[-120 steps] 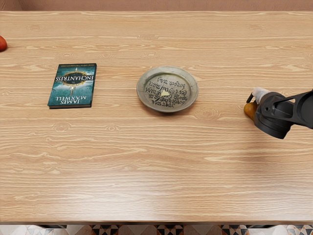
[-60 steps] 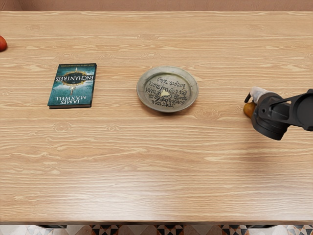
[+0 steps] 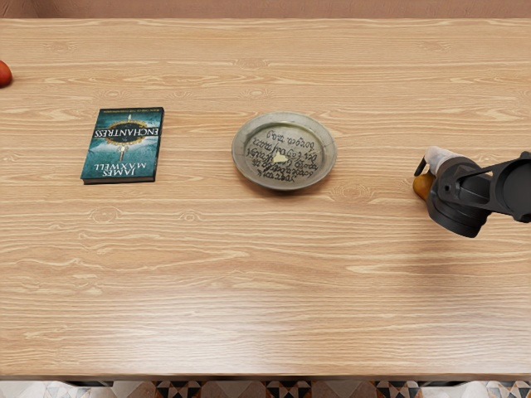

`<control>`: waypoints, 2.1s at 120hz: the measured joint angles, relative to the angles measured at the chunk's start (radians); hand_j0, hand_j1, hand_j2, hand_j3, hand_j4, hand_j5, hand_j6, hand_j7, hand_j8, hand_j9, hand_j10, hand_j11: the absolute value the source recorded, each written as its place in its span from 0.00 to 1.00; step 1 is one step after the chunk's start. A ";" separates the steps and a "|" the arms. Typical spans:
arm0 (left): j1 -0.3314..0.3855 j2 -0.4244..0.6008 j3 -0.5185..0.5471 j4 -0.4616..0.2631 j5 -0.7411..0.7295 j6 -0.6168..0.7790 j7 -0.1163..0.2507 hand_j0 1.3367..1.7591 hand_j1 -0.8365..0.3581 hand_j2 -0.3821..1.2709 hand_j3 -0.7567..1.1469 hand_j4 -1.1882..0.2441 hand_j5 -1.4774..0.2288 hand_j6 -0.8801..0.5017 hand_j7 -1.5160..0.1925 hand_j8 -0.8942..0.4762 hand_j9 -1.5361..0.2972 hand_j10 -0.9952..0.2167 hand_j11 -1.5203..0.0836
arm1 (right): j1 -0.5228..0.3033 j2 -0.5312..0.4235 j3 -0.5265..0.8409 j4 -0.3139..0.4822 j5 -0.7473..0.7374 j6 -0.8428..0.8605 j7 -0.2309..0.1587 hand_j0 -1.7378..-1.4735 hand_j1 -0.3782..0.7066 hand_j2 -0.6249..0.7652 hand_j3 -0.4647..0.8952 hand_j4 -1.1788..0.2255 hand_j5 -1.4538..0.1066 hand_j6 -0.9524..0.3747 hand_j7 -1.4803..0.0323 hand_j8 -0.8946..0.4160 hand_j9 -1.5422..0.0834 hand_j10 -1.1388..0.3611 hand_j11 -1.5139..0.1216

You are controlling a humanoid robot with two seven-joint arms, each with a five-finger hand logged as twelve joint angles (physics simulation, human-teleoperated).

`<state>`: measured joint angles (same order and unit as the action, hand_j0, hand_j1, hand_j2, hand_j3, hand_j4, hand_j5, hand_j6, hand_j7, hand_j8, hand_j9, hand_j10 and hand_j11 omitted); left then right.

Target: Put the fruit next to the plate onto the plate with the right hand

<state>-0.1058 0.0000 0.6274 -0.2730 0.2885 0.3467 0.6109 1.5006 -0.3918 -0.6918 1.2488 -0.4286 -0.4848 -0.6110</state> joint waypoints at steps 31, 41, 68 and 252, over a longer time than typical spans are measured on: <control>0.000 0.000 0.000 0.000 0.000 0.000 0.000 0.76 0.99 0.23 0.40 0.83 0.87 0.64 0.89 0.65 0.84 0.82 0.95 | 0.003 0.000 0.000 0.003 0.000 0.000 0.000 0.30 0.55 0.42 0.34 0.49 0.53 0.39 0.56 0.31 0.56 0.44 0.54; 0.000 0.000 0.000 0.000 0.000 0.000 0.000 0.76 0.99 0.23 0.40 0.83 0.87 0.64 0.89 0.65 0.84 0.82 0.95 | 0.000 0.000 0.000 0.001 -0.001 0.001 0.000 0.30 0.56 0.41 0.34 0.49 0.53 0.41 0.56 0.31 0.56 0.43 0.54; 0.000 0.000 0.000 0.000 0.000 0.000 0.000 0.76 0.99 0.23 0.40 0.83 0.87 0.64 0.89 0.65 0.84 0.82 0.95 | -0.001 -0.001 0.000 0.002 -0.004 0.001 -0.001 0.30 0.61 0.48 0.34 0.48 0.51 0.43 0.54 0.31 0.54 0.41 0.52; 0.000 0.000 0.000 0.000 0.000 0.000 0.000 0.76 0.99 0.23 0.40 0.83 0.87 0.64 0.89 0.65 0.84 0.82 0.95 | 0.008 -0.053 0.111 0.060 -0.011 0.051 -0.001 0.30 0.64 0.74 0.34 0.36 0.38 0.30 0.41 0.21 0.42 0.31 0.40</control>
<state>-0.1058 0.0000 0.6273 -0.2730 0.2885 0.3467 0.6108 1.5083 -0.4450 -0.5810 1.3092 -0.4400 -0.4342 -0.6124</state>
